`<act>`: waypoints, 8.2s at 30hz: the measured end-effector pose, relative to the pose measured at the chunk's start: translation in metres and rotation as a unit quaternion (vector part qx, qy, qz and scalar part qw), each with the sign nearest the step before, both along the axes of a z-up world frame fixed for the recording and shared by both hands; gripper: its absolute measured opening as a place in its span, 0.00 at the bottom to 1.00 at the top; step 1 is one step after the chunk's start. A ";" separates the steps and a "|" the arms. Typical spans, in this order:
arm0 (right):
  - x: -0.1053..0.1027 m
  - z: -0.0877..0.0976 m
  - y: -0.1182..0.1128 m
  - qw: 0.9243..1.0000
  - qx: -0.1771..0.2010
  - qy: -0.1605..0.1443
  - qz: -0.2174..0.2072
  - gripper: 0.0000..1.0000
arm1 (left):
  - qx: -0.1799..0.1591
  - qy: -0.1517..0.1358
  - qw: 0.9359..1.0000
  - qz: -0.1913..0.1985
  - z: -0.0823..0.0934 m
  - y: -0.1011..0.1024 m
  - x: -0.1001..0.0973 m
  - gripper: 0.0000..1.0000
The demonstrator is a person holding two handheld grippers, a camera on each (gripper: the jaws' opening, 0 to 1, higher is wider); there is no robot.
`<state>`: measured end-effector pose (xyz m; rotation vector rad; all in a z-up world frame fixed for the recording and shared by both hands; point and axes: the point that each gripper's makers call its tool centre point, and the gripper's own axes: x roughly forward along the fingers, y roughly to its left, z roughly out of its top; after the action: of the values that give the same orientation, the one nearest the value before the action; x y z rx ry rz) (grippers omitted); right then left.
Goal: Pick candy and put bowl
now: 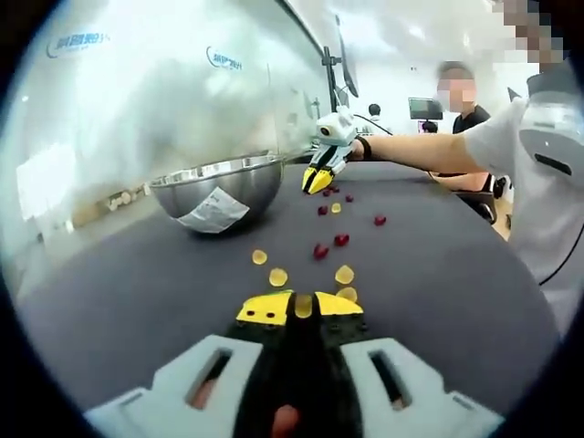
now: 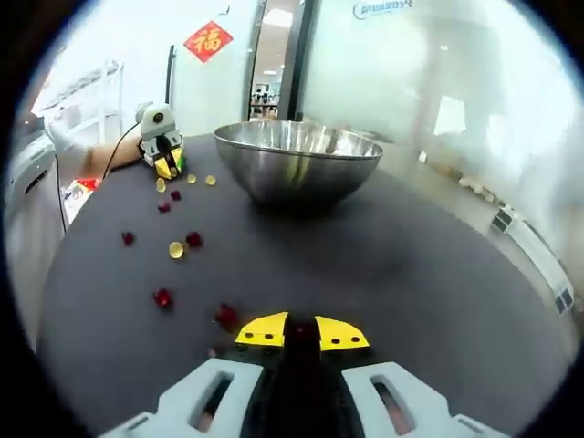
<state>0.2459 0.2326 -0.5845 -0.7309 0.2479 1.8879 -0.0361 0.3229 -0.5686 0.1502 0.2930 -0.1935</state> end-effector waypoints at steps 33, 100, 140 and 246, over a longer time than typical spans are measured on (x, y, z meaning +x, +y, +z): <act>0.003 0.040 -0.014 0.995 0.084 0.042 -0.011 0.04 | 0.021 -0.145 0.988 0.048 0.129 0.025 0.061 0.02; 0.006 0.002 -0.052 0.993 0.057 0.100 -0.002 0.05 | -0.055 -0.175 0.974 0.133 0.089 0.047 -0.012 0.21; -0.063 0.140 0.055 0.982 0.146 0.083 0.083 0.02 | -0.031 -0.137 0.984 0.106 0.069 0.028 -0.004 0.20; -0.082 0.055 -0.029 0.970 0.177 0.141 0.086 0.15 | -0.027 -0.088 0.990 0.108 0.079 0.023 0.075 0.01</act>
<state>0.1640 0.2033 -0.5298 -0.2473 0.0209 2.1274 0.0393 0.3462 -0.4894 0.0802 0.1268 0.0276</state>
